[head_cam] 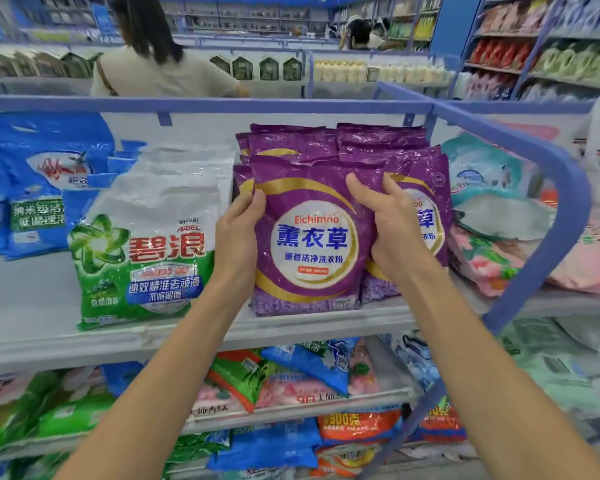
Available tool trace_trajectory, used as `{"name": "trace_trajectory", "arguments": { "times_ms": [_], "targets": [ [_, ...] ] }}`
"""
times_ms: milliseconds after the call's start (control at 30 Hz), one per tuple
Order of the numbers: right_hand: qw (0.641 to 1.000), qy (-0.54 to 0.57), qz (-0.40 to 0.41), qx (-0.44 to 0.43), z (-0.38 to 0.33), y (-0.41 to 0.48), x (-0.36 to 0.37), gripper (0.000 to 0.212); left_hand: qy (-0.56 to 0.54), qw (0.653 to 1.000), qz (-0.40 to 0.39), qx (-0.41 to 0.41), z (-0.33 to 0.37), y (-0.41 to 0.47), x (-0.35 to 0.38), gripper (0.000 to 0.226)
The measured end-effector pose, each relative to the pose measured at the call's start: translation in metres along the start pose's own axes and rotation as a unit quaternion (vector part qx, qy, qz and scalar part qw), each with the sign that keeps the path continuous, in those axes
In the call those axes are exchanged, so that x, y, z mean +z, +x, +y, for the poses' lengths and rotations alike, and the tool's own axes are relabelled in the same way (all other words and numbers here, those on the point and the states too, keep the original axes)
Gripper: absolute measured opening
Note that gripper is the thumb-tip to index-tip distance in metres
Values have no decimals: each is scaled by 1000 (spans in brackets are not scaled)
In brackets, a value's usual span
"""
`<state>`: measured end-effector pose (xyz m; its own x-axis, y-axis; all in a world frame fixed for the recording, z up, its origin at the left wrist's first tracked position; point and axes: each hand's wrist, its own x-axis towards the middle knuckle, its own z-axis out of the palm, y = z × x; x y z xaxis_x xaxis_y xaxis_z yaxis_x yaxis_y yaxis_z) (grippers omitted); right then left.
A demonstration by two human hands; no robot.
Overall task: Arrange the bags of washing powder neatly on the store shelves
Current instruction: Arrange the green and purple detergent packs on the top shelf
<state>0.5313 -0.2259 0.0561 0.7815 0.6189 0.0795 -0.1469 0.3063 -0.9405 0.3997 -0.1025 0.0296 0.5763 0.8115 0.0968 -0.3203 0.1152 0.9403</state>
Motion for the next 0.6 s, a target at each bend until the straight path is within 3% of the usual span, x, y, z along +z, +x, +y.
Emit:
{"name": "trace_trajectory", "arguments": {
  "times_ms": [133, 267, 333, 400, 433, 600],
  "targets": [
    [1000, -3, -3, 14, 3, 17, 1, 126, 16, 996, 73, 41, -10, 4, 8, 20],
    [999, 4, -15, 28, -3, 32, 4, 117, 21, 989, 137, 55, -15, 5, 18, 30],
    [1000, 0, -13, 18, -4, 29, -1, 98, 18, 987, 146, 57, -15, 4, 19, 31],
    [1000, 4, -4, -9, 1, 30, -14, 36, 15, 987, 148, 59, -14, 3, 18, 32],
    [1000, 19, 0, -20, 5, 30, -21, 16, 16, 987, 147, 62, -14, 4, 18, 34],
    [998, -40, 1, -56, -3, 25, -28, 24, 30, 982, 169, 73, -15, 6, 23, 32]
  ]
}}
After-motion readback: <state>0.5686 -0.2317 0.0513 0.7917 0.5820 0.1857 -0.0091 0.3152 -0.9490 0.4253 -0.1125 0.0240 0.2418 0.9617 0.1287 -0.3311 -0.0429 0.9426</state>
